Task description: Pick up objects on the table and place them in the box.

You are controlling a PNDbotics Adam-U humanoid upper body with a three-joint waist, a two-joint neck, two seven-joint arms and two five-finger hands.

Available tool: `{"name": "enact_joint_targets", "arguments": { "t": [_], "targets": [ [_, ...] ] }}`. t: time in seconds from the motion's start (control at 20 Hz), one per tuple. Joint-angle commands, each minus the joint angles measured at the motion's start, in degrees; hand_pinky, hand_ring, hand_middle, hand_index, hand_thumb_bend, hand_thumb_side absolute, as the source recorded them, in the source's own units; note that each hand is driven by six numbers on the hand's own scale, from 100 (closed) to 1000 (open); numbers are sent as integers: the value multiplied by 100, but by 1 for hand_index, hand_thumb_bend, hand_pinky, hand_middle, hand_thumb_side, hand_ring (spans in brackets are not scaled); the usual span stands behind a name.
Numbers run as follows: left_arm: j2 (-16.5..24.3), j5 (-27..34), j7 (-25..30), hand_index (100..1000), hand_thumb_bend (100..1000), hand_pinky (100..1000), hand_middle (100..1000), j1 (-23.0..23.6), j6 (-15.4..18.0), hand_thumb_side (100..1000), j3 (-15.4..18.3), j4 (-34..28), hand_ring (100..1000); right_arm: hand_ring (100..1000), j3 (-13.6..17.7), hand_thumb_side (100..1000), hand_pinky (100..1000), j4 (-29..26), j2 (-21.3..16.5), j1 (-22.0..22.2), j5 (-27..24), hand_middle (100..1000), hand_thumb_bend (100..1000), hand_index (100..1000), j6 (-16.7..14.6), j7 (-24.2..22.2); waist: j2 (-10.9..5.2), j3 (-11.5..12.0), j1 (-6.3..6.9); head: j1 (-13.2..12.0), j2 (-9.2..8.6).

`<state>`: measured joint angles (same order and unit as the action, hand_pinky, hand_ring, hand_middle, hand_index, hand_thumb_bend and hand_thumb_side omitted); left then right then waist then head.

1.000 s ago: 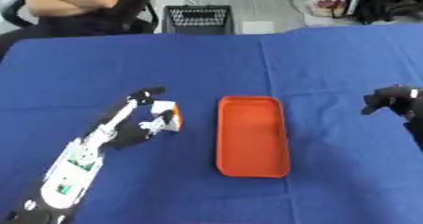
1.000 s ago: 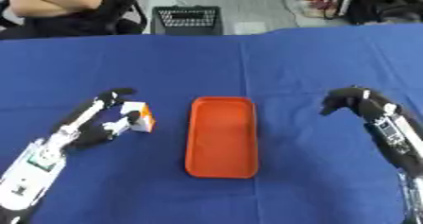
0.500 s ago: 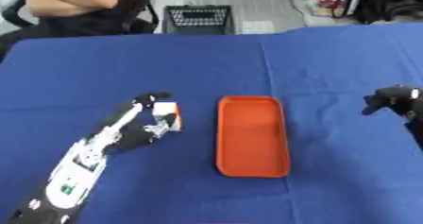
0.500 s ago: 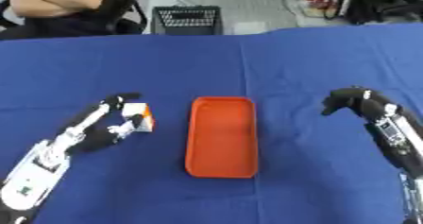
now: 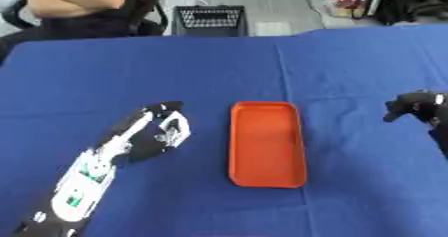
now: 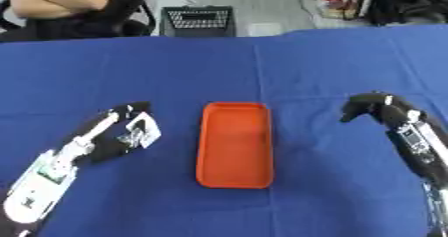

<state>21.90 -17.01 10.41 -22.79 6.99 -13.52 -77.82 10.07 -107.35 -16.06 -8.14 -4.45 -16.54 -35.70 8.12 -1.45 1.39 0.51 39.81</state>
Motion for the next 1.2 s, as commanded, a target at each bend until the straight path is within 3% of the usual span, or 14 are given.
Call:
{"name": "enact_joint_targets", "arguments": {
  "t": [0.05,0.45,0.75,0.9,1.2],
  "targets": [
    [79,-47,-36,930,100,922,770,-78,-57,429,25,-53,694,631,8,942,854,-56,-44,-26,-29,656,100,807,-9,-7,-62,-5,-5,-20,-26],
    [79,-49,-8,925,100,910,762,-71,-89,419,14,-72,680,630,7,941,854,-57,-42,-27,-32,656,100,807,-7,-8,-62,-5,-6,-25,-30],
    [93,1,79,958,100,957,815,-54,-46,525,20,-151,750,630,7,941,854,-54,-41,-28,-32,656,100,807,-6,-8,-61,-8,-6,-28,-30],
    [122,15,221,964,317,964,825,-37,3,595,59,-228,760,630,6,942,854,-53,-40,-28,-31,656,100,807,-4,-11,-62,-7,-3,-24,-34],
    [128,31,251,965,366,967,827,-16,35,614,114,-284,764,630,5,942,854,-51,-40,-30,-30,656,100,807,-4,-12,-61,-7,-5,-25,-37]
  ]
}}
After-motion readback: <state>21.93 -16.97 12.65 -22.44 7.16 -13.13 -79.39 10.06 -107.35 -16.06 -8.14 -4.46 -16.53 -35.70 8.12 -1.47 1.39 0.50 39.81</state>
